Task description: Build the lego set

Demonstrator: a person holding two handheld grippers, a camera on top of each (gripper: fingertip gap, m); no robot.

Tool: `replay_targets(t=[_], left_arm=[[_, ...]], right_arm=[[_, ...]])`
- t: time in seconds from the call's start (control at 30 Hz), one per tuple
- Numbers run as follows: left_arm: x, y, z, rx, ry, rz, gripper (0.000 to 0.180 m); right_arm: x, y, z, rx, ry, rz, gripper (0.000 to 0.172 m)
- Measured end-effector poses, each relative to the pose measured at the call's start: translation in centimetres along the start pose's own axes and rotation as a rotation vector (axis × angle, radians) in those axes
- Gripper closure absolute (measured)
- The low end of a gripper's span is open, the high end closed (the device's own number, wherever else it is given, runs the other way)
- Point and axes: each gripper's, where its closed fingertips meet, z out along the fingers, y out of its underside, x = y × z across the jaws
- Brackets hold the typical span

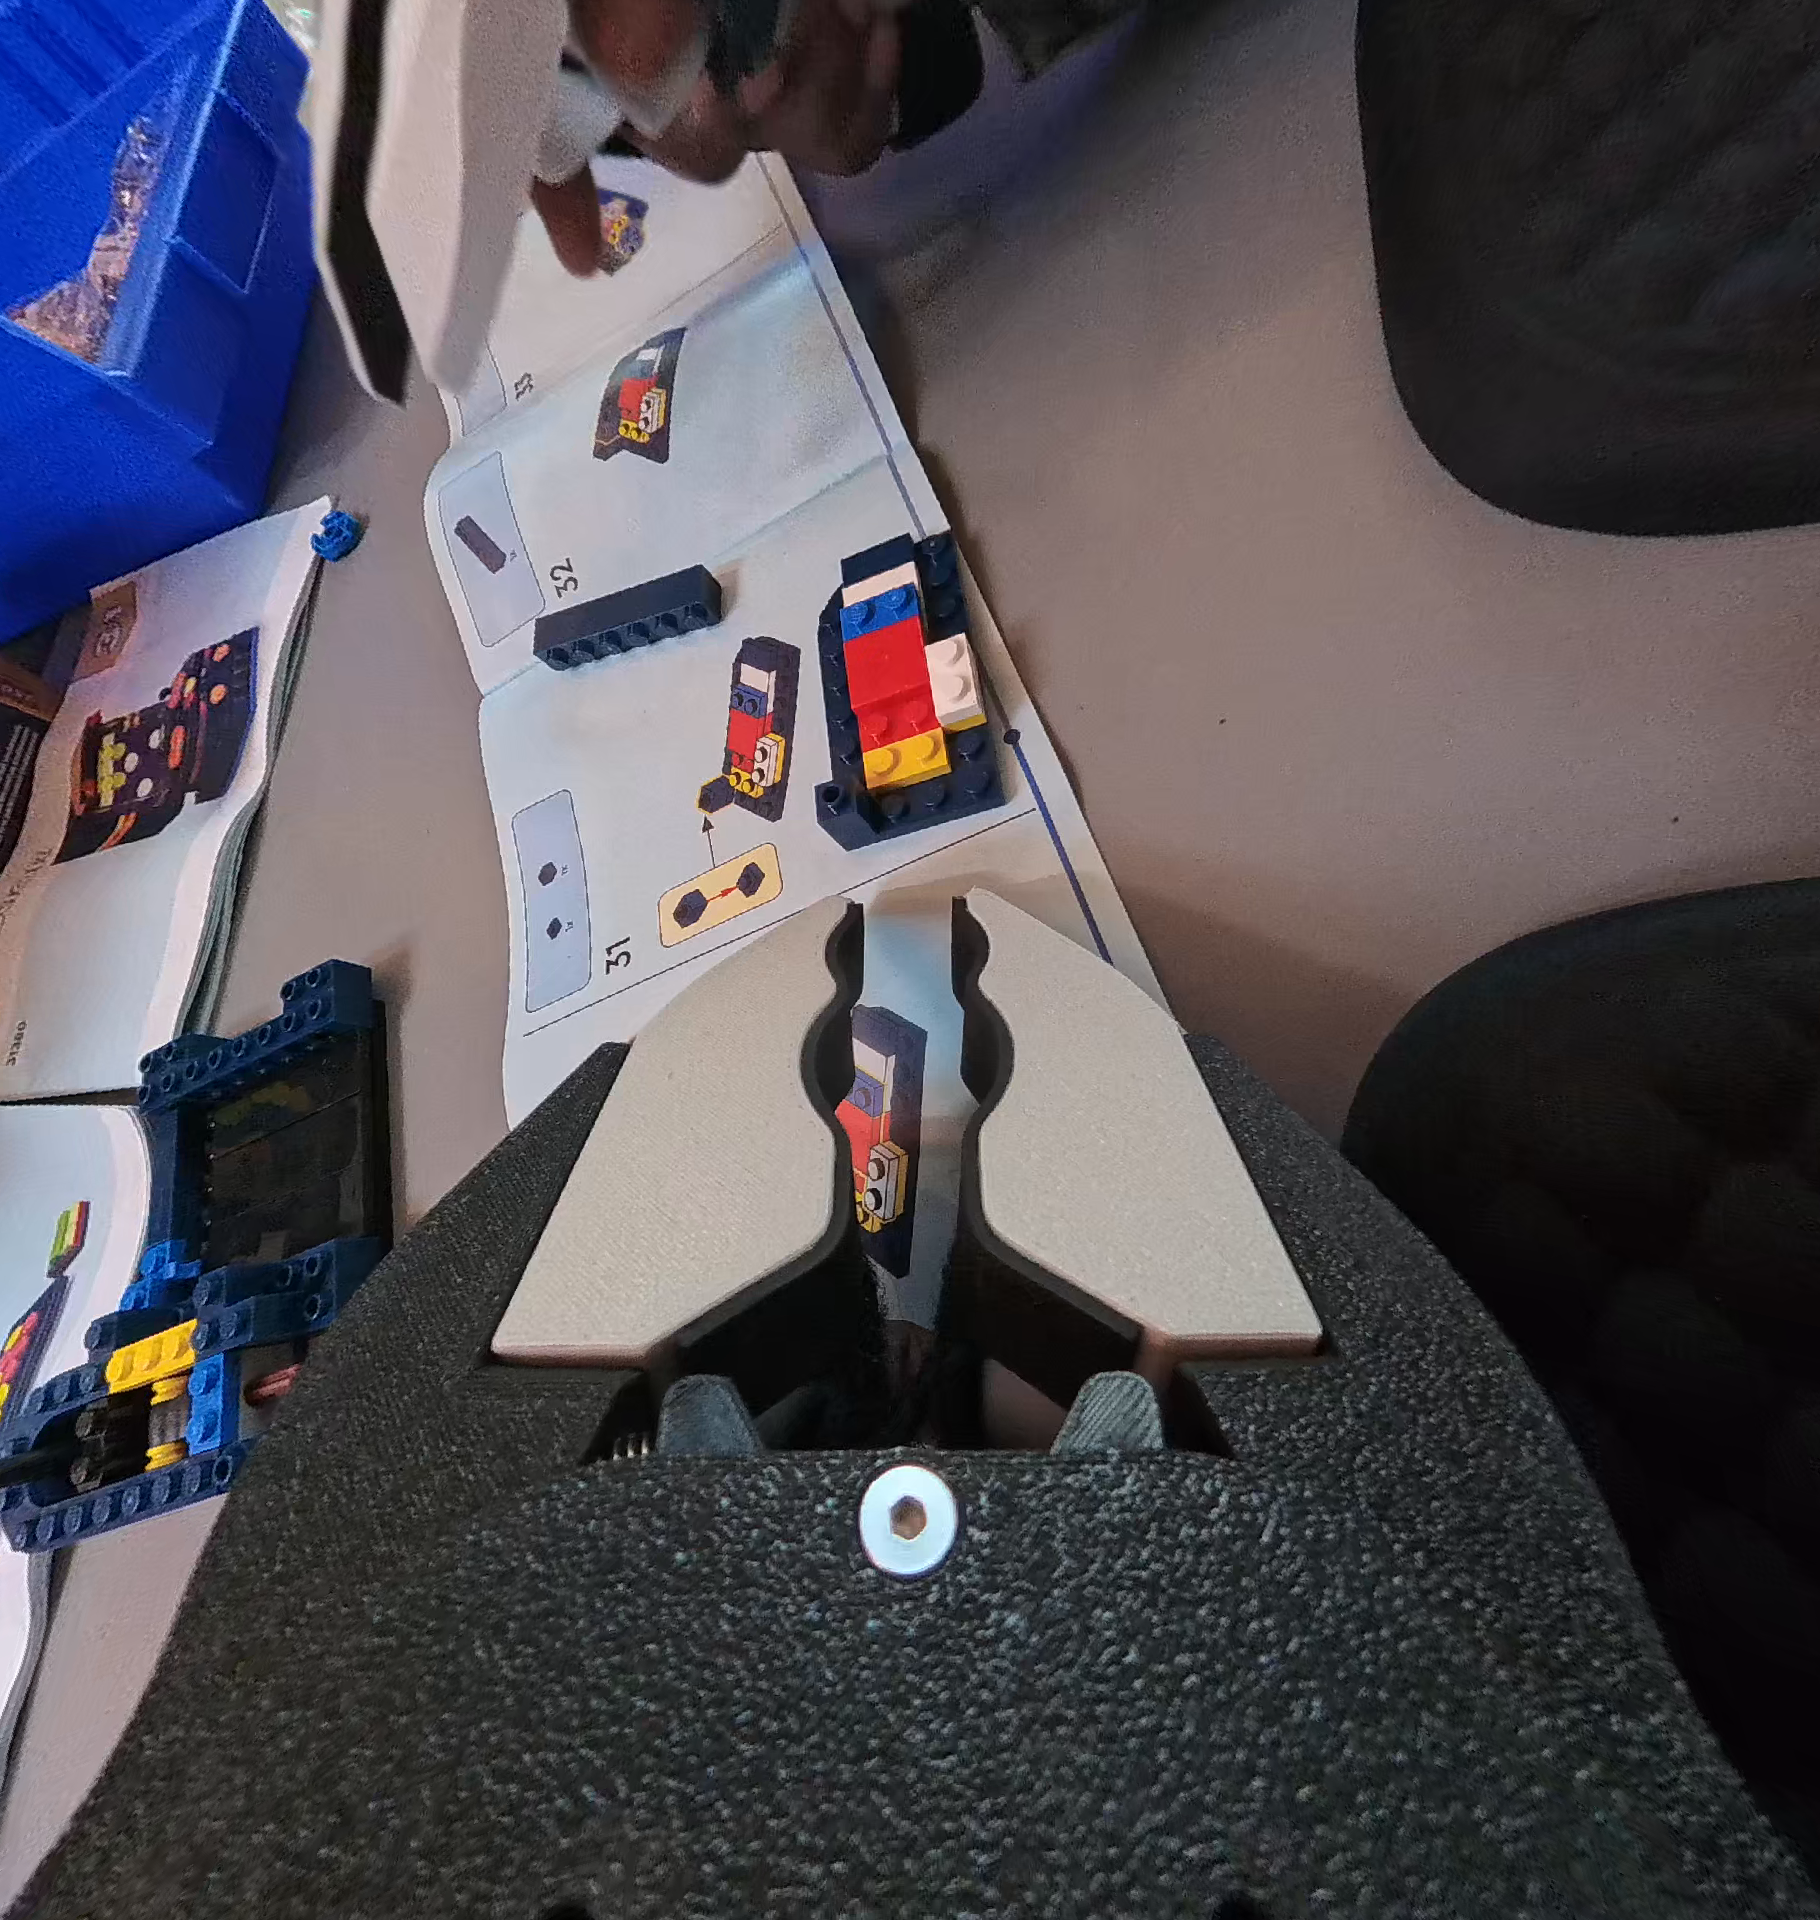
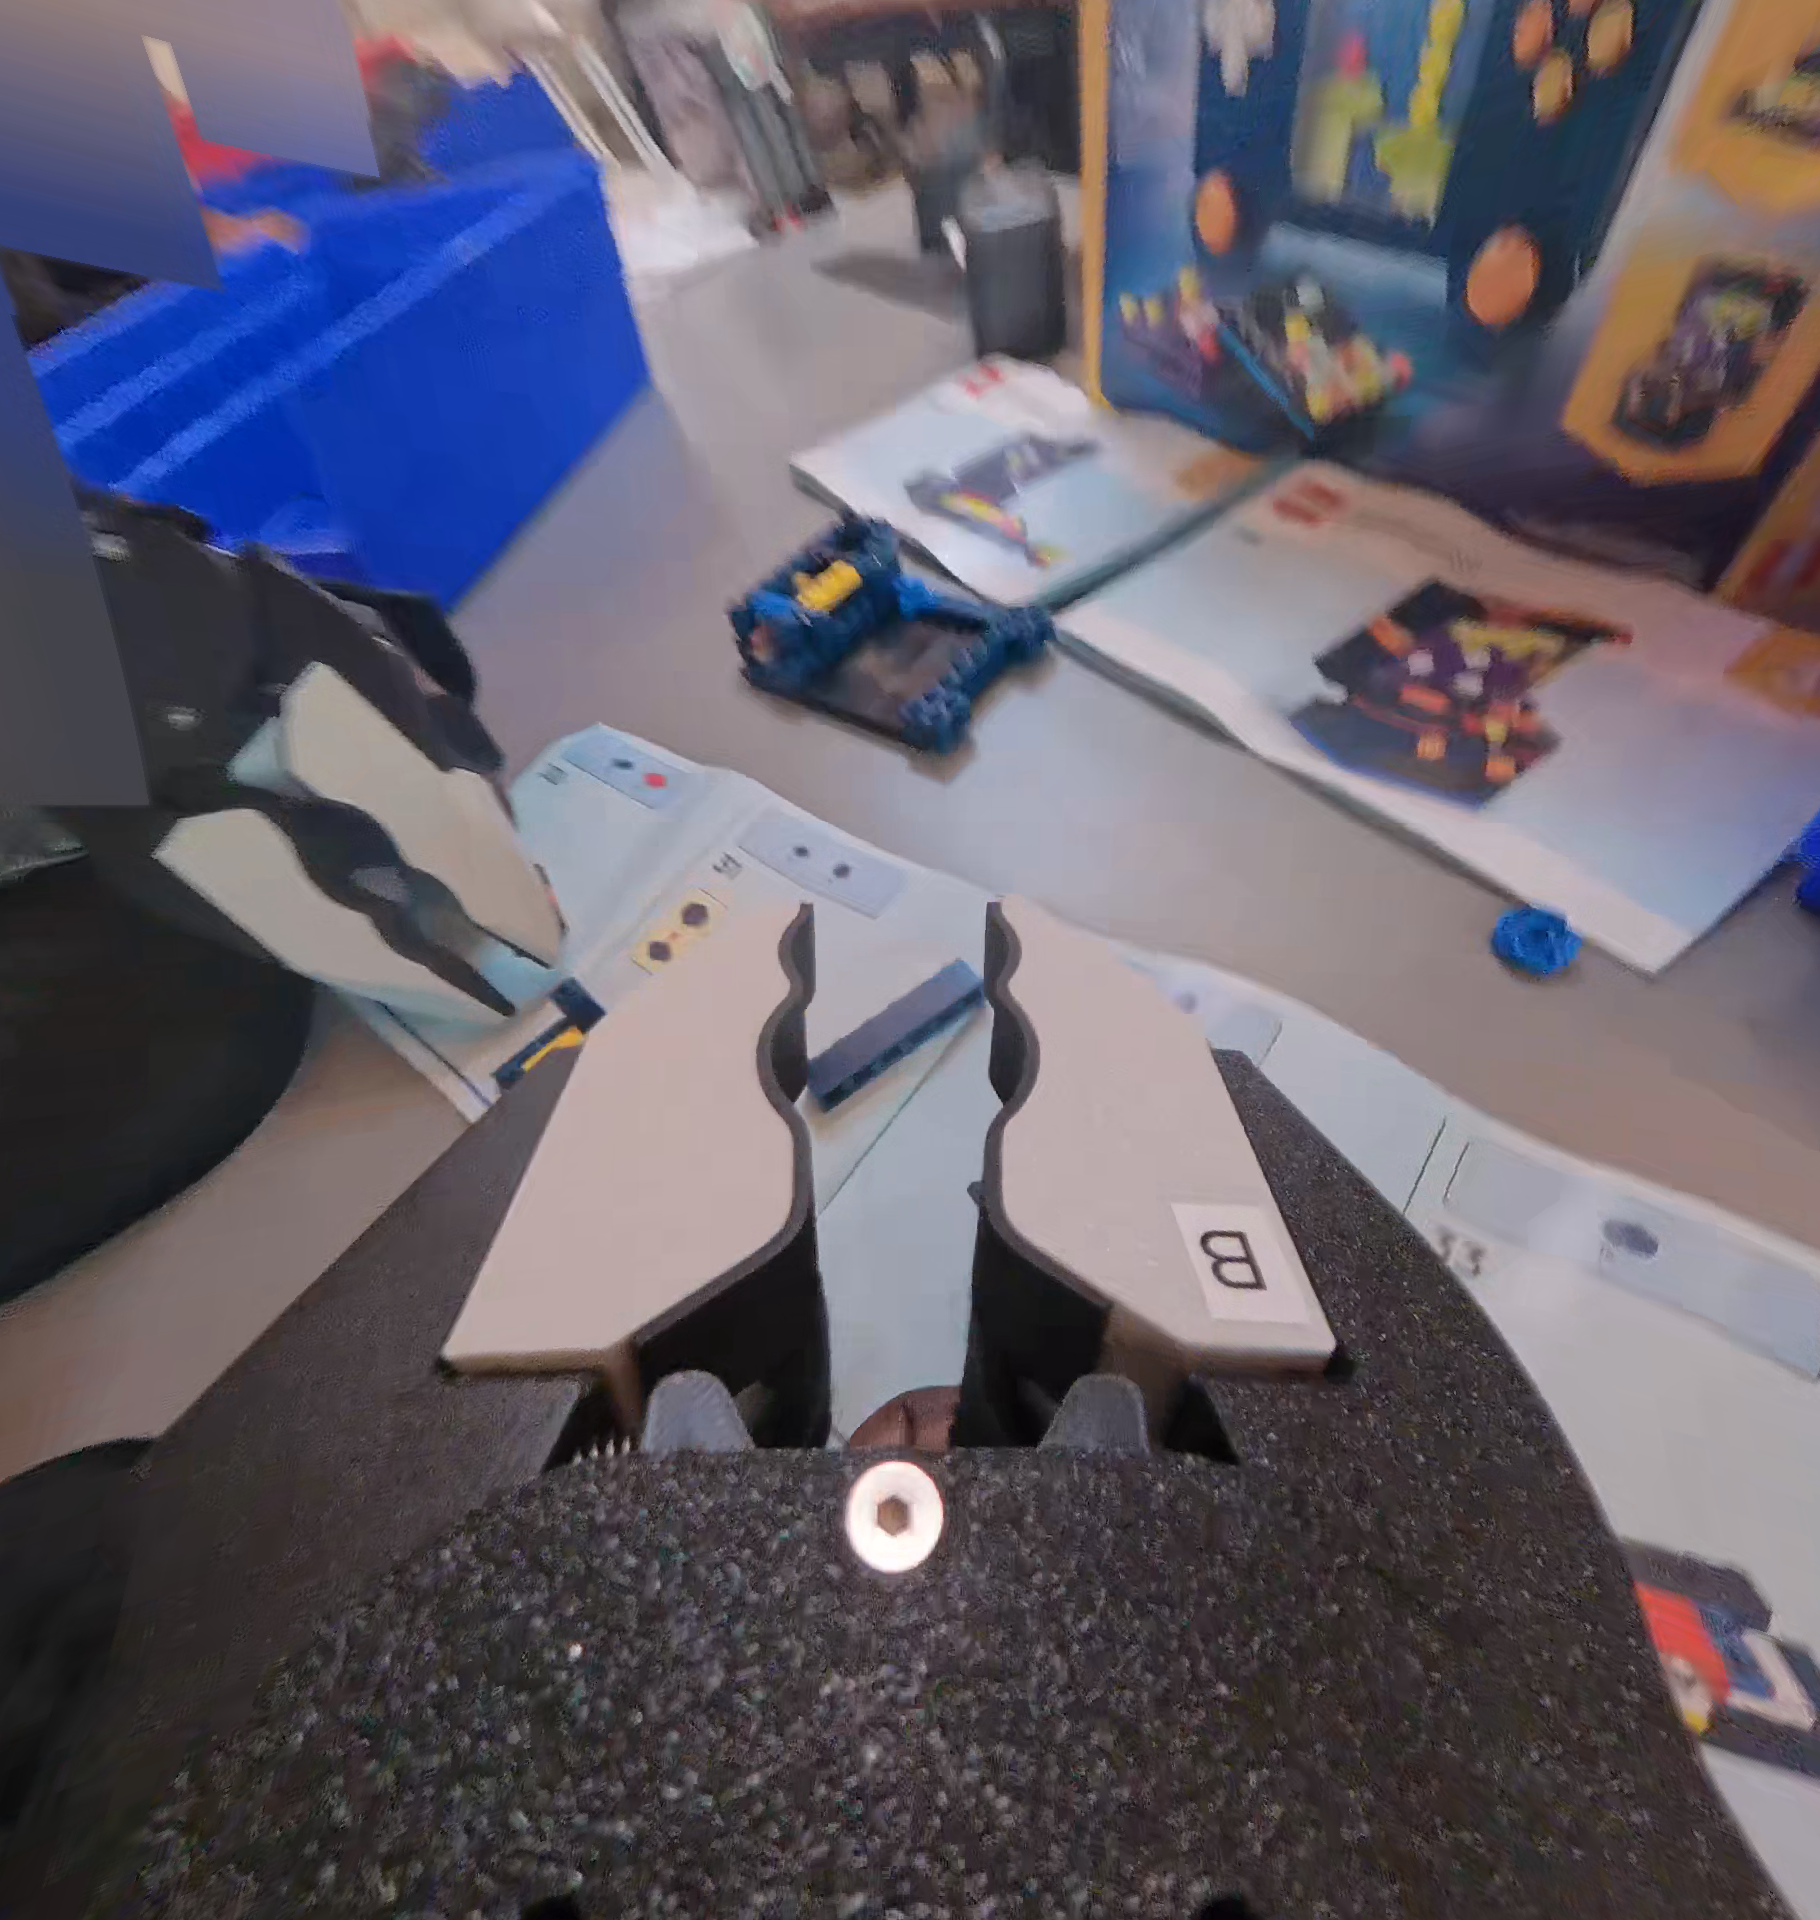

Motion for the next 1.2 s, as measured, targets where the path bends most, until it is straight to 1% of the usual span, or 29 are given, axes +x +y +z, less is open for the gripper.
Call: replay_targets(t=[0.03, 0.13, 0.17, 0.27, 0.33, 0.43, 0.5, 0.57, 0.6, 0.67, 0.73, 0.77, 0.83, 0.9, 0.93, 1.0, 1.03, 1.1, 1.2], left_arm=[[0.0, 0.0, 0.0, 0.0, 0.0, 0.0, 0.164], [0.0, 0.0, 0.0, 0.0, 0.0, 0.0, 0.164], [0.0, 0.0, 0.0, 0.0, 0.0, 0.0, 0.164], [0.0, 0.0, 0.0, 0.0, 0.0, 0.001, 0.164], [0.0, 0.0, 0.0, 0.0, 0.0, 0.001, 0.164], [0.0, 0.0, 0.0, 0.0, 0.0, 0.0, 0.164], [0.0, 0.0, 0.0, 0.0, 0.0, 0.0, 0.164], [0.0, 0.0, 0.0, 0.0, 0.0, 0.0, 0.164], [0.0, 0.0, 0.0, 0.0, -0.001, 0.001, 0.164], [0.0, 0.0, 0.0, 0.0, -0.002, 0.002, 0.164], [0.0, 0.0, 0.0, 0.0, -0.003, 0.004, 0.165], [0.0, 0.0, 0.0, 0.0, -0.003, 0.004, 0.165], [0.0, 0.0, 0.1, 0.0, -0.004, 0.004, 0.165], [0.0, 0.0, 0.1, 0.0, -0.005, 0.005, 0.165], [0.0, 0.0, 0.1, 0.0, -0.005, 0.006, 0.165], [0.0, 0.0, 0.1, 0.0, -0.006, 0.007, 0.165], [0.0, 0.0, 0.1, 0.0, -0.006, 0.007, 0.165], [0.0, 0.0, 0.1, 0.001, -0.007, 0.009, 0.165], [0.0, 0.0, 0.1, 0.001, -0.009, 0.013, 0.165]], right_arm=[[0.0, 0.6, 0.5, -0.046, 0.026, 0.019, 0.141], [-0.7, 1.8, 1.2, -0.137, 0.029, 0.023, 0.137], [-0.8, 2.2, 1.3, -0.167, 0.031, -0.002, 0.134], [0.0, 3.2, 0.6, -0.261, 0.085, -0.139, 0.133], [-0.2, 3.8, -0.4, -0.318, 0.041, -0.214, 0.139], [-1.2, 5.7, -2.3, -0.423, -0.093, -0.263, 0.141], [-1.0, 6.6, -3.5, -0.469, -0.121, -0.263, 0.143], [-1.0, 7.3, -4.2, -0.493, -0.154, -0.211, 0.148], [-1.2, 7.6, -4.4, -0.505, -0.183, -0.167, 0.148], [-1.1, 8.0, -4.4, -0.516, -0.192, -0.105, 0.15], [-1.0, 7.9, -4.4, -0.513, -0.192, -0.095, 0.151], [-1.0, 7.7, -4.3, -0.511, -0.183, -0.108, 0.152], [-0.9, 6.6, -3.7, -0.458, -0.146, -0.118, 0.151], [-1.0, 5.2, -2.4, -0.38, -0.105, -0.071, 0.146], [-0.8, 4.5, -1.5, -0.346, -0.062, -0.039, 0.139], [-0.5, 4.0, 0.2, -0.319, 0.037, -0.023, 0.107], [-0.3, 4.3, 0.8, -0.338, 0.086, -0.053, 0.102], [0.0, 5.1, 1.7, -0.387, 0.164, -0.129, 0.101], [0.0, 5.5, 2.2, -0.418, 0.214, -0.188, 0.115]])
